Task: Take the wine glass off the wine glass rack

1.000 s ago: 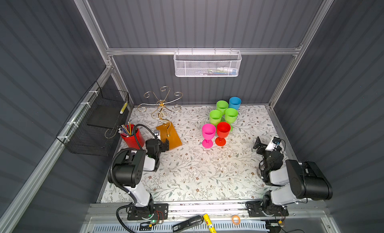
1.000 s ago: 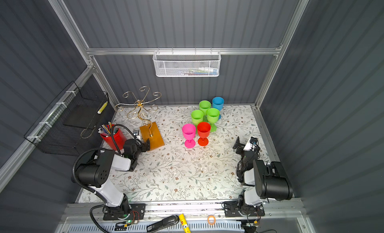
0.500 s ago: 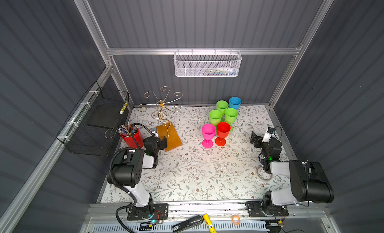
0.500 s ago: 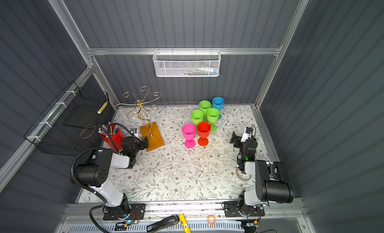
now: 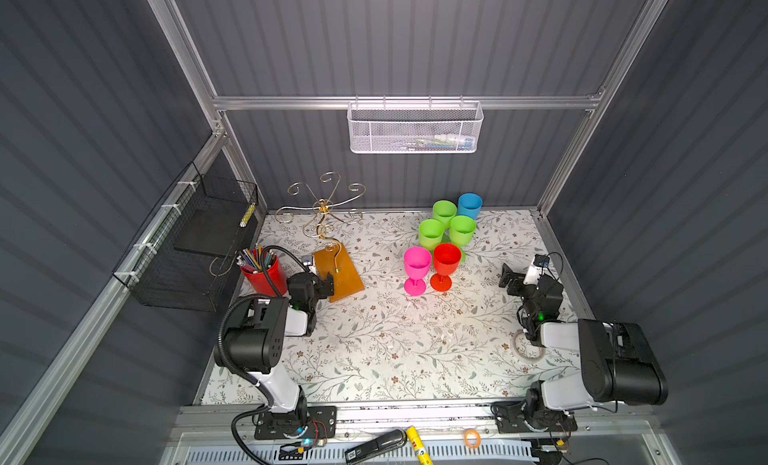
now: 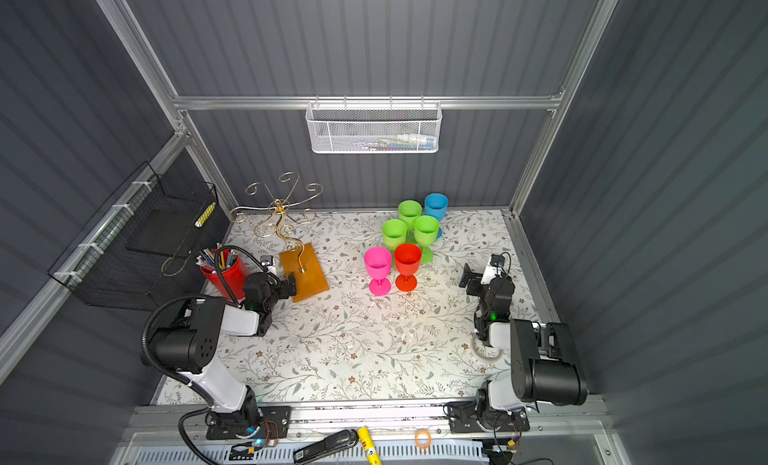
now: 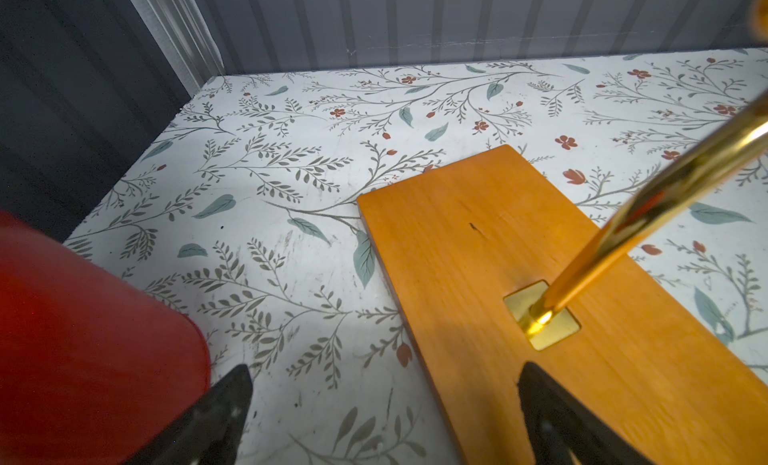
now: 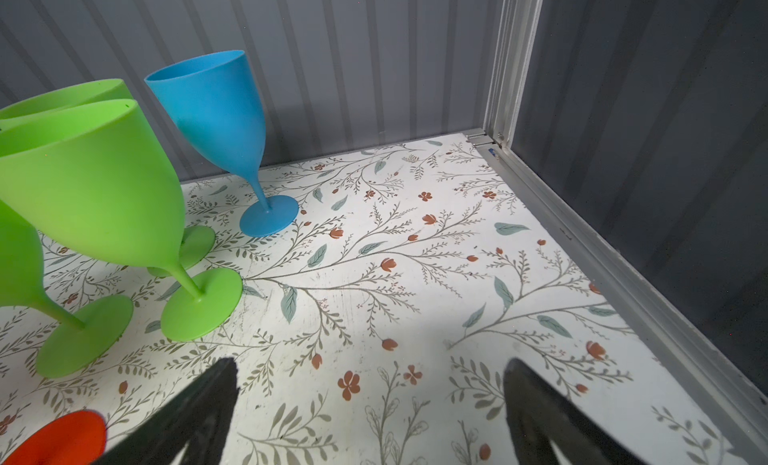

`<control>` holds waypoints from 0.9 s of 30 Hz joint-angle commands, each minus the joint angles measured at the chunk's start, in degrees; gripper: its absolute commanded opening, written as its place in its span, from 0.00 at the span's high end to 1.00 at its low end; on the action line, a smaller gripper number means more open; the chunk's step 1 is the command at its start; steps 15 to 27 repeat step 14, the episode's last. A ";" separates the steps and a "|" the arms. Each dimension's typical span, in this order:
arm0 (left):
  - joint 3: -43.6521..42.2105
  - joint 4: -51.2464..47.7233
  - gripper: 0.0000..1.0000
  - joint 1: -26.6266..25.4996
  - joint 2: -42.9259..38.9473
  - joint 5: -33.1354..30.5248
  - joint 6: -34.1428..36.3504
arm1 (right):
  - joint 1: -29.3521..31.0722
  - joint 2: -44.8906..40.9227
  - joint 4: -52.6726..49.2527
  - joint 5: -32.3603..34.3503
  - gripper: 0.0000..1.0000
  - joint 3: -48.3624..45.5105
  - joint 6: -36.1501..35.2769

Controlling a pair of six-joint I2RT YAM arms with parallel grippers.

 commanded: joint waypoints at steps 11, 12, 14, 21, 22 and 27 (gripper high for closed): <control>0.13 0.17 0.00 0.12 0.29 0.47 -0.65 | 0.96 -0.24 -3.17 -0.85 0.01 1.31 -1.45; 0.15 0.14 0.00 0.08 0.32 0.49 -0.66 | 0.97 -0.35 -3.03 -0.85 0.01 1.11 -1.44; 0.14 0.10 0.00 0.08 0.33 0.48 -0.66 | 0.93 -0.47 -2.10 -0.92 0.01 0.49 -1.52; 0.14 0.10 0.00 0.08 0.33 0.48 -0.66 | 0.93 -0.47 -2.10 -0.92 0.01 0.49 -1.52; 0.14 0.10 0.00 0.08 0.33 0.48 -0.66 | 0.93 -0.47 -2.10 -0.92 0.01 0.49 -1.52; 0.14 0.10 0.00 0.08 0.33 0.48 -0.66 | 0.93 -0.47 -2.10 -0.92 0.01 0.49 -1.52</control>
